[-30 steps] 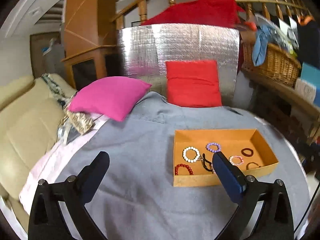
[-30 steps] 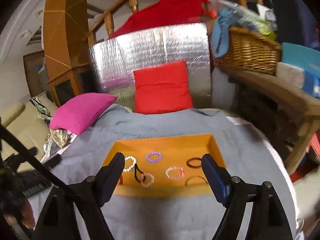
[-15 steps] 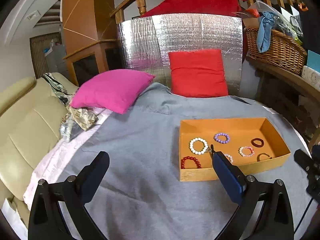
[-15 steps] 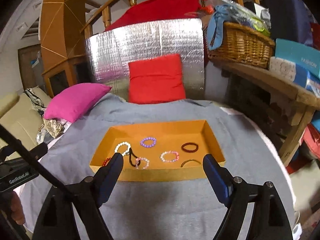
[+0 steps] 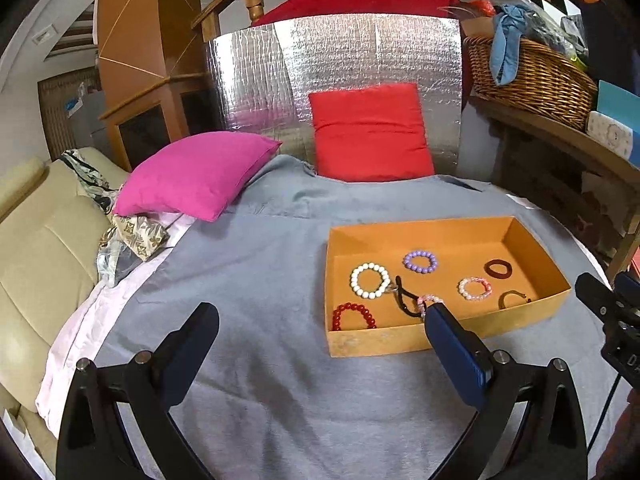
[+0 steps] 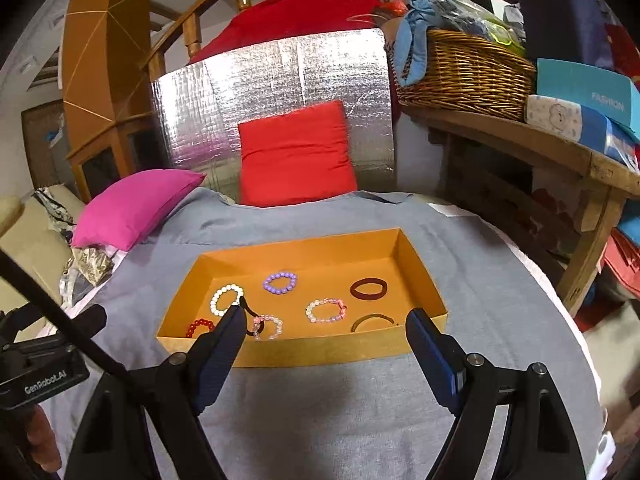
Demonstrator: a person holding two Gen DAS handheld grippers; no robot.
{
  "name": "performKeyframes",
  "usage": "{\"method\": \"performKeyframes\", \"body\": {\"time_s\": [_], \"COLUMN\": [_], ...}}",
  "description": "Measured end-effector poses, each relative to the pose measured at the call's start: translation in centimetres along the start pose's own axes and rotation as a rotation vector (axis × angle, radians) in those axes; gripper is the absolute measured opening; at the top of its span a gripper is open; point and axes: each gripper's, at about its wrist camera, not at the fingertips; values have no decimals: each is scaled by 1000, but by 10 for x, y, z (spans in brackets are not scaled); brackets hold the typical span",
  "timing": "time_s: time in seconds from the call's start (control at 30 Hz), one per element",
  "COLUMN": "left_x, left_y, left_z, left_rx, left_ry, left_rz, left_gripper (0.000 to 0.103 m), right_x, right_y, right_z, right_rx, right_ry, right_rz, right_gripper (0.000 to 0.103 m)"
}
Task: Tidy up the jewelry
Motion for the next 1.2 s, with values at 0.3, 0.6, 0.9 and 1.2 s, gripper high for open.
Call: {"method": "performKeyframes", "body": {"time_s": [0.3, 0.6, 0.9, 1.2], "left_x": [0, 1, -1, -3], "left_y": [-2, 0, 0, 0], "left_z": [2, 7, 15, 14], "left_rx": [3, 0, -14, -6], "left_ry": [14, 9, -5, 0], "left_rz": [-6, -5, -13, -22], "left_gripper": [102, 102, 102, 102], "right_x": [1, 5, 6, 1], "right_y": [0, 5, 5, 6], "right_z": [6, 18, 26, 29], "right_rx": [1, -12, -14, -9], "right_ry": [12, 12, 2, -2], "right_rz": [9, 22, 29, 33], "right_gripper": [85, 84, 84, 85]}}
Point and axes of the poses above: each gripper's, at about its wrist camera, not at the fingertips, and z roughly the way its jaws point, x to its right, y to its underside, and after that the axes turned 7 degrees about -y, right-handed
